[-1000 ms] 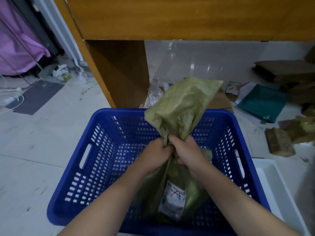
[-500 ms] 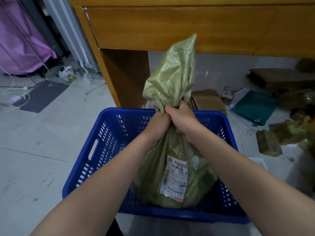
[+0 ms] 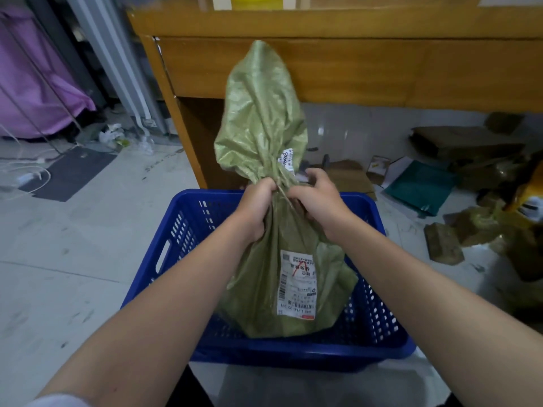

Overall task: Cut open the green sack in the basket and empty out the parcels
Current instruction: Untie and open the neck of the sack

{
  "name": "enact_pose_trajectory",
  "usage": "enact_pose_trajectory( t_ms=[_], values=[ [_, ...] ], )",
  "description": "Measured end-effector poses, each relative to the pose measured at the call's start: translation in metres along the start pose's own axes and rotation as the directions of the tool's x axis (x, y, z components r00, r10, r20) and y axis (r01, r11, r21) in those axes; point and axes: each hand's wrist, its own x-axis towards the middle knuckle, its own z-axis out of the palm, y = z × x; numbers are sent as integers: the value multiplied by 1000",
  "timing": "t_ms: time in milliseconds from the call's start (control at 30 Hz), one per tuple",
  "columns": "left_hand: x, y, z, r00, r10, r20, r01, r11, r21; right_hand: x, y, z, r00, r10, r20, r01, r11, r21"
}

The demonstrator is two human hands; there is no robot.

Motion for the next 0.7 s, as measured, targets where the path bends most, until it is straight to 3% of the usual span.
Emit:
enact_pose_trajectory(
  t_ms=[200,333,433,500,533,567,600,633,667,700],
  values=[
    [-12,22,-9,998,-9,67,25,970,-241,-10,16,-15,994,-6,108,49,917,-396],
    [-11,12,-16,999,-37,33,46,933,-358,-4,10,-12,964,-265,28,225,752,-620],
    [-9,3,-28,996,-87,-16,72,902,-425,1,-1,-10,905,-425,-22,325,724,-609],
    [-5,-6,-40,971,-104,-213,54,972,-230,4,-6,-10,896,-440,-59,325,740,-589],
    [-4,-12,-46,913,-70,-402,44,996,-73,6,-8,-9,895,-443,-49,331,734,-593],
    [-3,-17,-53,781,99,-617,-23,991,130,7,-9,-7,898,-440,-25,340,727,-597],
    [-3,-19,-55,608,386,-693,-133,911,391,9,-10,-4,903,-430,7,346,715,-608],
    [-8,-16,-52,514,639,-573,-248,750,613,11,-11,0,907,-418,39,349,699,-625],
    [-17,-11,-43,530,773,-349,-371,582,724,13,-13,4,912,-405,61,348,687,-638],
    [-22,-8,-31,624,773,-117,-465,487,739,15,-15,8,919,-387,68,339,695,-634]
  ],
)
